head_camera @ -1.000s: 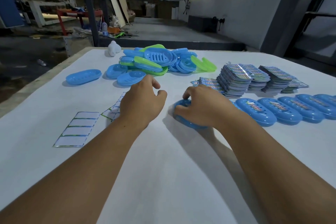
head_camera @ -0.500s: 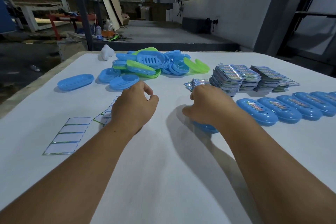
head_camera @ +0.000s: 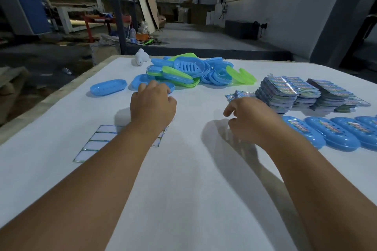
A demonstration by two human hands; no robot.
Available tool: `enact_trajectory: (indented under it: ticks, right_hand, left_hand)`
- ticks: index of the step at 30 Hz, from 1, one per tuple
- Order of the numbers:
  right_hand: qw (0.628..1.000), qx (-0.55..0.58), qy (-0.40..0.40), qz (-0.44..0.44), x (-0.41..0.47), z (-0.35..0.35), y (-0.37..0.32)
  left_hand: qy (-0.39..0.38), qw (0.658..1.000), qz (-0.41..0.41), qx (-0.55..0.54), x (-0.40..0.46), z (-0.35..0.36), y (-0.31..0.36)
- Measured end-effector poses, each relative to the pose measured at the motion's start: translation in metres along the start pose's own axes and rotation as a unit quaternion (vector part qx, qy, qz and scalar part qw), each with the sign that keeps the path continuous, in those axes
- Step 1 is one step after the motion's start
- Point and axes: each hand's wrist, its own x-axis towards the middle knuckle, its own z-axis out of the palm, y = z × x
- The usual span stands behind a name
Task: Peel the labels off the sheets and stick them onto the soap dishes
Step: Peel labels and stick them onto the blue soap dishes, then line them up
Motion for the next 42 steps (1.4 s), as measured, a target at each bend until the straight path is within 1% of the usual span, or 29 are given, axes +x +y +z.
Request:
enact_trajectory:
  ticks: [2, 6, 8, 10, 15, 17, 20, 22, 24, 26, 28, 31, 34, 35, 36, 38, 39, 40, 42]
  right_hand:
    - [1.000, 0.020, 0.001, -0.012, 0.002, 0.004, -0.003]
    - [0.999, 0.034, 0.018, -0.026, 0.005, 0.010, -0.004]
    - [0.998, 0.055, 0.034, -0.026, 0.005, 0.012, -0.003]
    - [0.996, 0.074, 0.047, -0.029, 0.006, 0.015, -0.003]
    - [0.993, 0.088, 0.067, -0.033, 0.005, 0.016, -0.004]
    - [0.992, 0.097, 0.071, -0.037, 0.005, 0.016, -0.004]
    - [0.990, 0.113, 0.070, -0.051, 0.005, 0.016, -0.003]
    - [0.987, 0.122, 0.078, -0.064, 0.007, 0.018, -0.002]
    - [0.982, 0.141, 0.094, -0.087, 0.008, 0.020, -0.002]
    - [0.973, 0.174, 0.095, -0.119, 0.009, 0.021, -0.002]
    - [0.964, 0.211, 0.072, -0.147, 0.009, 0.022, -0.003]
    - [0.955, 0.235, 0.051, -0.172, 0.009, 0.026, -0.001]
    - [0.959, 0.216, 0.060, -0.175, 0.012, 0.027, 0.001]
    - [0.962, 0.205, 0.058, -0.173, 0.012, 0.027, 0.002]
    - [0.965, 0.192, 0.050, -0.170, 0.013, 0.027, 0.003]
    - [0.971, 0.168, 0.030, -0.166, 0.013, 0.026, 0.004]
    - [0.974, 0.158, 0.020, -0.163, 0.013, 0.026, 0.004]
    - [0.976, 0.147, 0.010, -0.160, 0.013, 0.026, 0.004]
    - [0.982, 0.118, -0.008, -0.149, 0.013, 0.025, 0.005]
  left_hand:
    - [-0.038, 0.999, -0.004, 0.038, 0.007, 0.002, -0.009]
    - [-0.140, 0.989, -0.007, 0.058, 0.011, 0.009, -0.023]
    - [-0.152, 0.986, -0.012, 0.064, 0.011, 0.011, -0.024]
    - [-0.131, 0.989, -0.021, 0.066, 0.011, 0.011, -0.023]
    - [-0.040, 0.996, -0.029, 0.070, 0.013, 0.007, -0.024]
    - [-0.002, 0.997, -0.008, 0.074, 0.012, 0.004, -0.022]
    - [0.070, 0.992, 0.065, 0.087, 0.011, -0.003, -0.013]
    - [0.092, 0.991, 0.092, 0.020, 0.005, -0.008, -0.005]
    - [0.076, 0.989, 0.077, -0.102, -0.002, -0.014, 0.004]
    - [0.017, 0.970, 0.025, -0.242, -0.009, -0.017, 0.015]
    - [-0.042, 0.940, -0.028, -0.338, -0.014, -0.018, 0.024]
    - [-0.098, 0.904, -0.094, -0.405, -0.016, -0.021, 0.032]
    - [-0.157, 0.844, -0.191, -0.476, -0.015, -0.020, 0.032]
    - [-0.172, 0.830, -0.212, -0.486, -0.016, -0.019, 0.030]
    - [-0.183, 0.824, -0.225, -0.486, -0.016, -0.019, 0.029]
    - [-0.190, 0.827, -0.235, -0.474, -0.017, -0.019, 0.025]
    - [-0.187, 0.842, -0.229, -0.452, -0.018, -0.019, 0.024]
    - [-0.177, 0.865, -0.211, -0.419, -0.019, -0.018, 0.022]
    - [-0.148, 0.913, -0.151, -0.349, -0.021, -0.016, 0.020]
